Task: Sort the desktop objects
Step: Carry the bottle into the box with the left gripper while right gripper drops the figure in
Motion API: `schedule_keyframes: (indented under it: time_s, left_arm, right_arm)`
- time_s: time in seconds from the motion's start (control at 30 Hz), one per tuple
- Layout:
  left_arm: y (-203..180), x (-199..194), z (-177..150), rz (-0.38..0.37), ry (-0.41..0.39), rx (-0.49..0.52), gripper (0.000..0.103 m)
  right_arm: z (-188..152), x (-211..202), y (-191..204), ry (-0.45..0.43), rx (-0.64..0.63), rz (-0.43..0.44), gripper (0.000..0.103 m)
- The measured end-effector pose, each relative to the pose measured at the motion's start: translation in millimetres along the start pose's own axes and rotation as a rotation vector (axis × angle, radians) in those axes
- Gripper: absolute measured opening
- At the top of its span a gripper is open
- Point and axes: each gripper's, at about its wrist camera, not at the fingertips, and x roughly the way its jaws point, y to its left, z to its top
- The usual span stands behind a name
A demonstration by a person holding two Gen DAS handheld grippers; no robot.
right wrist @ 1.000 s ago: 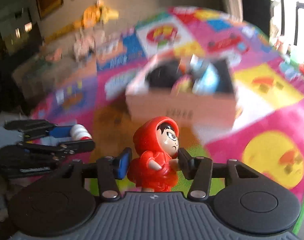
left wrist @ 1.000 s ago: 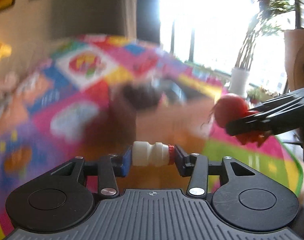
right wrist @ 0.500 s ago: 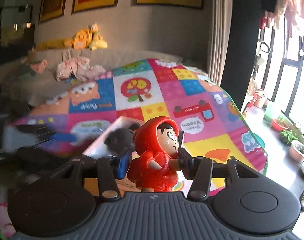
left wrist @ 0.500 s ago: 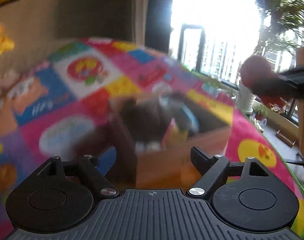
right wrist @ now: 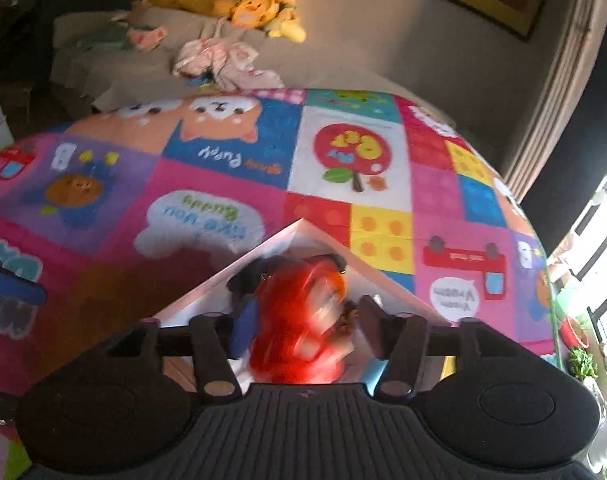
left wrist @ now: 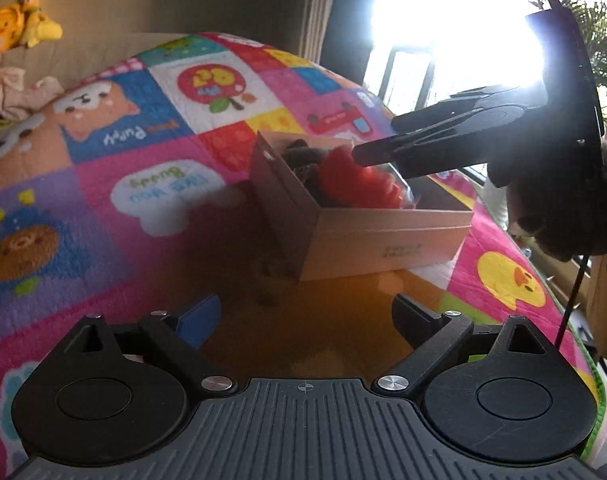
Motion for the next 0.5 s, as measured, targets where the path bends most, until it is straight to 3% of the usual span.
schedule_keyframes:
  time_s: [0.2,0.37,0.5]
  left_arm:
    - [1,3,-5,-0.010,0.013,-0.008,0.100]
    - [-8,-1,-8,0.027,0.005,0.027,0.103]
    - [-16,3,-8,0.092,-0.008,0.048,0.103]
  right_arm:
    - [-21,-9,-9,0.039,0.096,-0.010,0.074]
    - [-59,-35,-19,0.063,0.336,0.006,0.086]
    - [-98,-56,2,0.050,0.457,-0.058,0.101]
